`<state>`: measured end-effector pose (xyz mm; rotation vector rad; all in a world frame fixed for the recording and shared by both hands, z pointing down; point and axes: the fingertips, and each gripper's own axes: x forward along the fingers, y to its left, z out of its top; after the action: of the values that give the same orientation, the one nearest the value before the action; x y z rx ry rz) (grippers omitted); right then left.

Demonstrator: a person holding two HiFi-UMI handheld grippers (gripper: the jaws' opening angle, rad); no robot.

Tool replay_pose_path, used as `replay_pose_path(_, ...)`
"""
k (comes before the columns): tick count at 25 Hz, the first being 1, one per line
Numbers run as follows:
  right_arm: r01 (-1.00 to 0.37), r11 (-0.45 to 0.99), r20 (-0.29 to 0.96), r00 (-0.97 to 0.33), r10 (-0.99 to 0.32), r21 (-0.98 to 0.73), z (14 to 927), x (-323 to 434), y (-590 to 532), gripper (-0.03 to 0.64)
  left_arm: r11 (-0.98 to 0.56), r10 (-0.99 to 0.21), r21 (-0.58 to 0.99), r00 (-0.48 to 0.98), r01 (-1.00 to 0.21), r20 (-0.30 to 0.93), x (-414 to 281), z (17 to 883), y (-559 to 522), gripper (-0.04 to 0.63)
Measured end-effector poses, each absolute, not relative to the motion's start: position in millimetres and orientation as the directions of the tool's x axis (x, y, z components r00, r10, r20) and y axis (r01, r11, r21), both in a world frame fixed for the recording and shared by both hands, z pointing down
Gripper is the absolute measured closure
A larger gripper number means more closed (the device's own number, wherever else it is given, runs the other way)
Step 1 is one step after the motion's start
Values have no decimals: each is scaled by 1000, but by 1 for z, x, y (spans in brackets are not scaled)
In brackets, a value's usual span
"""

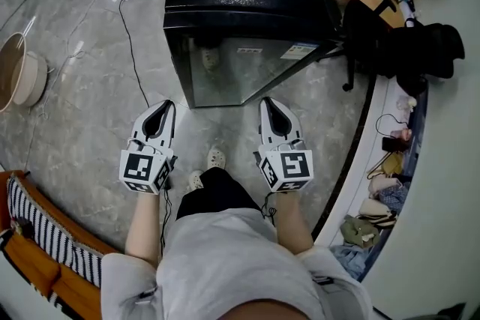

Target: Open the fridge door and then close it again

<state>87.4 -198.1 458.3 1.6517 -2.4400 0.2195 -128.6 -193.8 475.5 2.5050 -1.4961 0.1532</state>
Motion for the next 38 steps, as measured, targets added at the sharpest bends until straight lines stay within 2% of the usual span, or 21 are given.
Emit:
replay_pose_path(5,-923,384,248,-378,-892,-26,465,85,-209,592,-478,-831,136,497,-868,248,-129,496,-214,566)
replay_pose_path(7,-921,390,252,-383,-889,-27,467,84,-213,592,-487,-816,140,506,-862,279,-129,507,-224,485)
replay_pose_path(17,-915,403,277,-391,-878,-15,473,92,-230,592,-562,-741,54,531,-825,411,-132,563,-277,437)
replay_pose_path(28,-918,397,298,-384,-874,-17,481,98,-242,592,-627,-676,75,589,-776,443,-116,577,-301,431)
replay_pose_path(38,-914,404,295,-393,-871,-23,482,98,-241,592,-588,-693,105,566,-802,446,-116,578,-307,460)
